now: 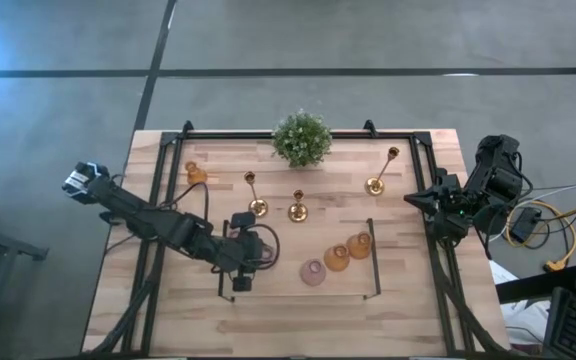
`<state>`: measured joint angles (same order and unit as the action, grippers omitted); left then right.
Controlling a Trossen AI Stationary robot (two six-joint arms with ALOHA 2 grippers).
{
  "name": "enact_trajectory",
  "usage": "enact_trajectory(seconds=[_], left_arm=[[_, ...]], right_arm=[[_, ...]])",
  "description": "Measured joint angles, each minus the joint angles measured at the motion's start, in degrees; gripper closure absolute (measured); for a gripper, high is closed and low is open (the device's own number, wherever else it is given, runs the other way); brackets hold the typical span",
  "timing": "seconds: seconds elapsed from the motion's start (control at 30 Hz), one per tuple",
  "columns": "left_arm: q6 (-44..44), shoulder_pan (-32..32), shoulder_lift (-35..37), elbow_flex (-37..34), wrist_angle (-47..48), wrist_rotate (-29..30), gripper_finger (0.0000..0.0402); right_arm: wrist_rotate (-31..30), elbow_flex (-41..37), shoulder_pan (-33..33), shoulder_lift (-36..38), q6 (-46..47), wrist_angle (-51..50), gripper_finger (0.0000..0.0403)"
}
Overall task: Pick & Place candle stick holders
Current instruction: Put the violet candle holder on the shelf
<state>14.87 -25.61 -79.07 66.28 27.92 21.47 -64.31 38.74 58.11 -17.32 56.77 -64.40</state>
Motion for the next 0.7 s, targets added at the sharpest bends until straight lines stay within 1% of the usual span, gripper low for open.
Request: enact_trajectory(seconds=[0.2, 0.7], left_arm=[[-1.29, 0.0, 0.0, -0.04, 0.0, 0.02, 0.0255], [-4.81, 0.02, -0.07, -0.11, -0.56, -0.89, 0.0248]], right_arm=[[0.0, 0.0, 0.0, 0.0, 0.0, 0.0, 0.0394], [0.0, 0.0, 0.0, 0.0, 0.0, 0.0, 0.0394]])
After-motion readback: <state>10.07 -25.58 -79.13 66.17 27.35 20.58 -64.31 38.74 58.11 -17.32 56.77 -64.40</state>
